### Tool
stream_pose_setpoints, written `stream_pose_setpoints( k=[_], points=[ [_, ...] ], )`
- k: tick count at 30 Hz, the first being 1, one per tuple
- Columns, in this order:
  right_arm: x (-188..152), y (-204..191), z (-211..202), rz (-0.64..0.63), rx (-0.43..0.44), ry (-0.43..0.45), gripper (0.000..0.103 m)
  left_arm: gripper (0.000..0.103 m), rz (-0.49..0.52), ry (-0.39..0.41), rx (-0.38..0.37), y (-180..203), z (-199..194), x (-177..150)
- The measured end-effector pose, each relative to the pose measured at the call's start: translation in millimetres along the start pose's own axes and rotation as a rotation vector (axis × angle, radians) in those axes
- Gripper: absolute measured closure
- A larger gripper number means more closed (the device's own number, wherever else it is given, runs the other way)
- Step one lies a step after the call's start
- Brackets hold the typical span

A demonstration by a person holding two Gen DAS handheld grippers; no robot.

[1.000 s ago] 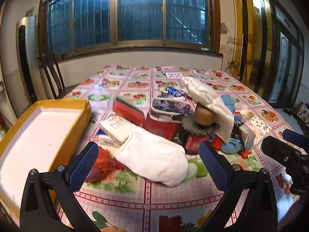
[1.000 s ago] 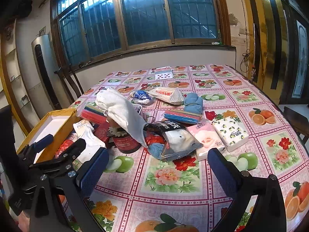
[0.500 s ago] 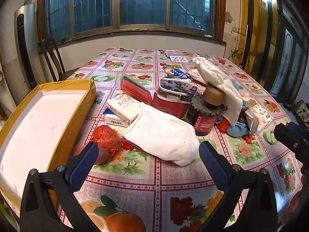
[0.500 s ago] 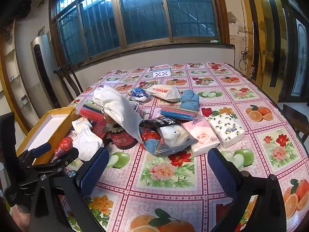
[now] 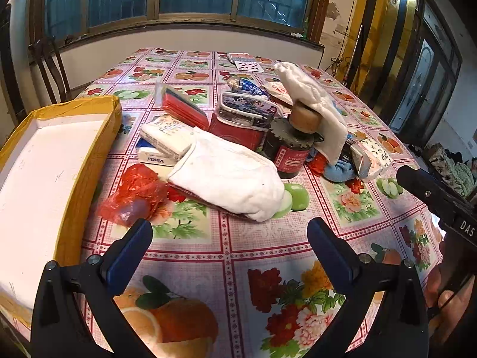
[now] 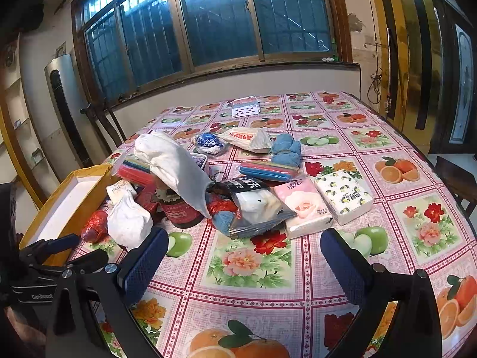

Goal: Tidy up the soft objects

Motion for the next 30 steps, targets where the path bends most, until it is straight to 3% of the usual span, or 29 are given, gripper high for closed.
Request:
stream_pose_setpoints(
  k=[7,11,14,18,22,30],
  points=[
    [-2,6,11,0.033,0.028,-0.027,0.000,0.000,-0.102,-0.086,-0.063,-16,9,-3],
    [-4,8,14,0.033,0.060,-0.039,0.000,0.000,-0.170,-0.128,-0.133,-4,21,5],
    [-5,6,17,0.050,0.109,-0.064,0.000,0.000,-0.195,-0.157,-0.142,5,29,15],
    [-6,11,19,0.072,0.109,-0.076,0.000,0.000,-0.234,-0.178,-0.187,14,30,26],
    [-7,8,19,0.056,0.111,-0.075,0.000,0.000,-0.252,-0.191,-0.179,15,36,30],
    [-10,9,26,0.049,0.125,-0.101,0.000,0.000,-0.288,-0.208,-0.071,10,52,27]
  ],
)
Point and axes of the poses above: each gripper's, at about its wrist camera, not at the fingertips, and z roughly the way its jaws point, y to its right, x to its top, the point moved 10 cm from there along z, roughly the way its jaws point, and after that the axes turned 4 degrees about -x, right-handed, at the moved point
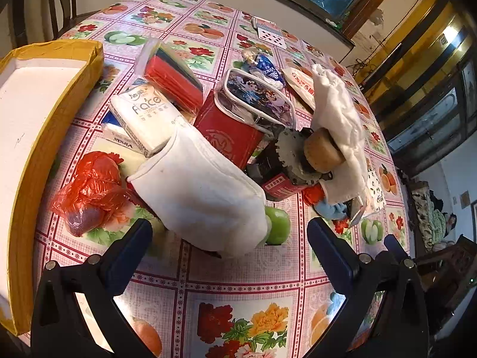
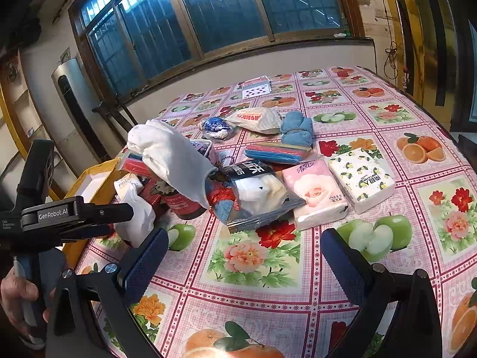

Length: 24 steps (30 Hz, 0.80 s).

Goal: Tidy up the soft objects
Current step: 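Grasp the white cloth with the left tool while the right tool reaches toward the black snack bag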

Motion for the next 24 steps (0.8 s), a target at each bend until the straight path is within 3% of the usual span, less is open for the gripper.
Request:
stream_pose_setpoints(
  k=[10,13,18,24],
  points=[
    [0,-2,-2,-0.012,-0.004,-0.001,0.000,0.003,-0.015,-0.010,0.015,3,10,-2],
    [-1,-4,-2,-0.013,0.006,-0.002,0.000,0.014,-0.035,-0.017,0.018,1,12,-2],
    [-1,-5,-3,0.001,0.038,0.004,0.000,0.044,-0.048,-0.002,0.038,-9,9,-1],
    [2,-3,-4,0.016,0.033,0.005,0.000,0.077,-0.064,0.015,-0.007,-16,3,-1]
  ],
)
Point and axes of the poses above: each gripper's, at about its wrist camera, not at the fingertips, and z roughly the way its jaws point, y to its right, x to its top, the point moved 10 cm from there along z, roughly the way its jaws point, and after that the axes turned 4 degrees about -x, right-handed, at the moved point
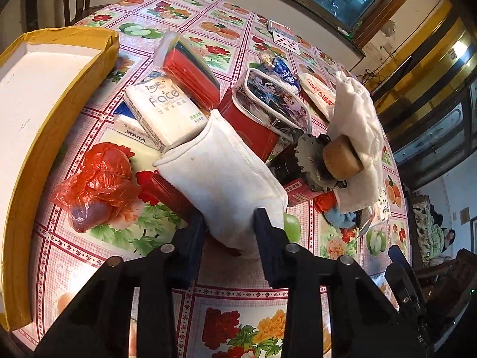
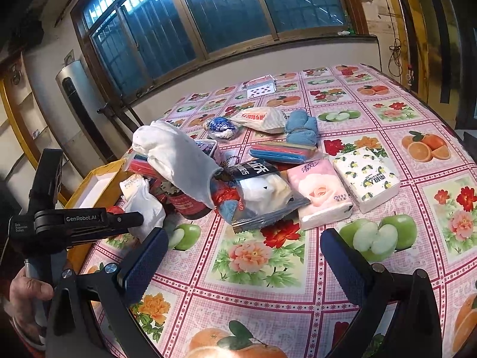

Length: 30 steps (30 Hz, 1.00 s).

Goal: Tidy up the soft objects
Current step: 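Grasp the white cloth with the left tool while the right tool reaches toward the black snack bag, then grasp the black-and-white snack bag with the right tool while the left tool holds the cloth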

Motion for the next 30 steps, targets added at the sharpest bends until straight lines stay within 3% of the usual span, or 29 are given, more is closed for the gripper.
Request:
stream_pose_setpoints(
  k=[2,6,14,21,26,30],
  points=[
    [0,2,-1,0.008,-0.002,0.001,0.000,0.087,-0.008,0.003,-0.020,0,0,1],
    [-1,6,-2,0.023,-0.003,-0.001,0.000,0.095,0.005,0.010,-0.039,6,-3,2],
    [7,11,-5,0.014,-0.032,0.021,0.000,0.097,0.034,0.045,-0.064,14,-14,7],
    [13,15,17,-0.118,-0.127,-0.017,0.000,0.097,0.033,0.050,-0.060,9,-16,6],
    [25,2,33,-0.208,-0.068,-0.053,0.003,0.097,0.037,0.035,-0.074,11,-12,2],
    [34,7,60,-0.219,-0.061,-0.151,0.004,0.097,0.037,0.025,-0.081,12,-9,0]
  ],
)
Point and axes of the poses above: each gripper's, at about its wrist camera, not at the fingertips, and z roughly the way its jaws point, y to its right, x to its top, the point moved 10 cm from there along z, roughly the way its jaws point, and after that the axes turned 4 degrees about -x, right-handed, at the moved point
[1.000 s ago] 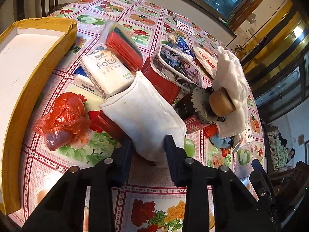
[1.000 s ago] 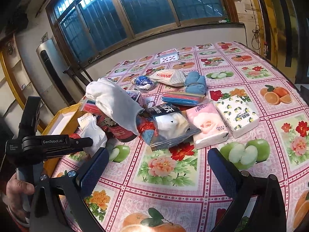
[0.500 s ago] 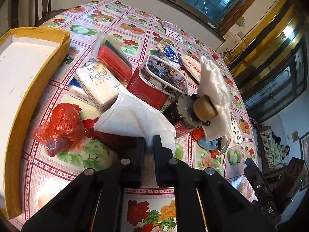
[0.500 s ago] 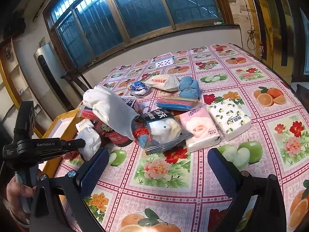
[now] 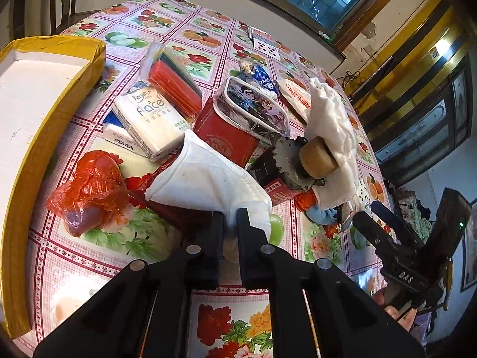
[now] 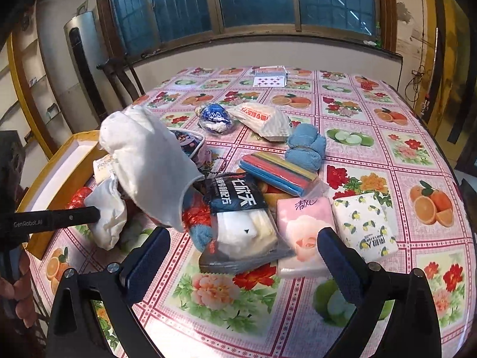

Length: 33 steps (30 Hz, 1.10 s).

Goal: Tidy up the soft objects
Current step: 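Grasp the black-and-white snack bag with the right tool while the left tool holds the cloth, then drop the white cloth in the tray with the left tool while the right drops the snack bag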

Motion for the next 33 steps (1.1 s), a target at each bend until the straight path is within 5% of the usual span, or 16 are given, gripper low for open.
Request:
stream_pose_setpoints(
  k=[5,13,16,21,33],
  points=[
    [2,7,34,0.046,0.092,-0.125,0.031,0.097,-0.003,-0.005,0.000,-2,0,3],
    [10,-12,52,-0.097,0.042,-0.214,0.032,0.097,0.008,-0.021,0.001,-1,6,2],
    [10,-12,51,-0.094,0.039,-0.217,0.057,0.097,0.012,-0.020,0.004,-1,6,2],
    [0,0,39,0.007,0.105,-0.222,0.057,0.097,0.013,-0.020,0.003,-1,6,1],
    [-10,1,-51,0.130,0.228,-0.078,0.057,0.097,0.062,0.045,-0.047,14,-28,7]
  ],
)
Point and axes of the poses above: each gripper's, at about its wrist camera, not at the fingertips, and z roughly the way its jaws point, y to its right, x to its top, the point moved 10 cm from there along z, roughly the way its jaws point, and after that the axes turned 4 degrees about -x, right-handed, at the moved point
